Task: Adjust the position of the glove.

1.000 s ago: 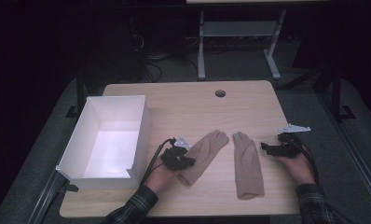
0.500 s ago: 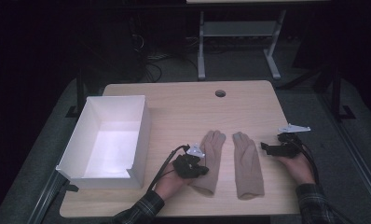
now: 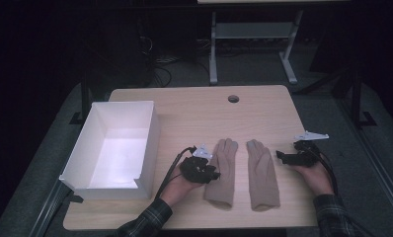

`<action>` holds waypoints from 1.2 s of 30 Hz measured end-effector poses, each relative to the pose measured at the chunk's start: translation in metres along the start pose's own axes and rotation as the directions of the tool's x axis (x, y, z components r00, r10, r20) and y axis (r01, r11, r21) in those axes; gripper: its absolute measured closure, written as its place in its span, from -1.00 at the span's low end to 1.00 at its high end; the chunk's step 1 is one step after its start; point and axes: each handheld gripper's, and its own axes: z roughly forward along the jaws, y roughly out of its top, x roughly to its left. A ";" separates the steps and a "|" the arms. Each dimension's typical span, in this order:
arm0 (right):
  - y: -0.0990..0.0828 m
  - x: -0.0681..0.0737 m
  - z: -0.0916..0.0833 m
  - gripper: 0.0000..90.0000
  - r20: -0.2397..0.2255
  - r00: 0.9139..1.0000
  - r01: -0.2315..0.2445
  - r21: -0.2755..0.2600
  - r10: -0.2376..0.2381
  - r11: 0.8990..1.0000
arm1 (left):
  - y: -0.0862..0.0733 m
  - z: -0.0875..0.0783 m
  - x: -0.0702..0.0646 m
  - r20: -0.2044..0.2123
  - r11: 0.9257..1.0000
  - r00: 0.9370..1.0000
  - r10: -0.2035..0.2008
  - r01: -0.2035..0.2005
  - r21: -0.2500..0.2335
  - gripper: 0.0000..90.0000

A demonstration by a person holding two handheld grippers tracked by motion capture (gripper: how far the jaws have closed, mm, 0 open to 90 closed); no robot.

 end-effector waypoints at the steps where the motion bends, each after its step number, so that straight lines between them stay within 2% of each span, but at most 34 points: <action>1: 0.000 0.000 0.000 -0.65 0.000 1.000 0.000 0.000 0.000 1.000 | 0.002 0.000 0.005 -0.015 1.000 1.000 -0.012 0.012 -0.008 0.37; 6: 0.000 0.000 0.000 -0.65 0.000 1.000 0.000 0.000 0.000 1.000 | 0.007 0.004 0.022 -0.049 0.999 0.998 -0.042 0.041 -0.028 0.23; 10: 0.000 0.000 0.000 -0.65 0.000 1.000 0.000 0.000 0.000 1.000 | 0.007 0.010 0.031 -0.073 0.996 0.994 -0.080 0.078 -0.033 0.25; 13: 0.000 0.000 0.000 -0.65 0.000 1.000 0.000 0.001 0.000 1.000 | 0.008 0.013 0.033 -0.082 0.996 0.993 -0.084 0.083 -0.026 0.30; 17: 0.000 0.000 0.000 -0.65 -0.001 1.000 0.002 0.000 -0.002 1.000 | 0.005 0.020 0.032 -0.081 0.997 0.994 -0.071 0.071 -0.001 0.41; 20: 0.000 0.000 0.000 -0.65 -0.004 1.000 0.006 0.001 -0.006 1.000 | 0.004 0.020 0.031 -0.072 0.998 0.996 -0.059 0.059 -0.002 0.58; 22: 0.000 0.000 0.000 -0.63 -0.005 1.000 0.010 -0.001 -0.010 1.000 | 0.004 0.020 0.031 -0.060 0.998 0.996 -0.065 0.065 -0.002 0.68; 23: 0.000 0.001 -0.001 -0.58 -0.006 1.000 0.009 -0.001 -0.009 1.000 | 0.004 0.020 0.032 -0.055 0.998 0.996 -0.069 0.070 -0.001 0.76; 26: 0.002 0.003 -0.005 -0.24 -0.010 1.000 0.020 0.003 -0.020 1.000 | 0.004 0.019 0.032 -0.051 0.997 0.996 -0.071 0.071 -0.003 0.91; 30: 0.005 0.009 -0.016 0.29 -0.081 0.996 0.026 0.000 -0.026 1.000 | 0.004 0.018 0.033 -0.045 0.997 0.996 -0.074 0.074 -0.002 0.92; 32: 0.005 0.014 -0.021 0.59 -0.125 0.991 0.041 0.008 -0.040 0.999 | 0.004 0.018 0.033 -0.048 0.998 0.997 -0.069 0.069 0.000 0.92; 33: 0.005 0.019 -0.024 0.74 -0.166 0.985 0.053 0.023 -0.048 0.998 | 0.004 0.017 0.033 -0.048 0.998 0.997 -0.064 0.064 0.002 0.92; 36: 0.003 0.030 -0.029 0.97 -0.209 0.974 0.096 0.050 -0.084 0.994 | 0.004 0.017 0.033 -0.047 0.998 0.997 -0.061 0.061 -0.001 0.92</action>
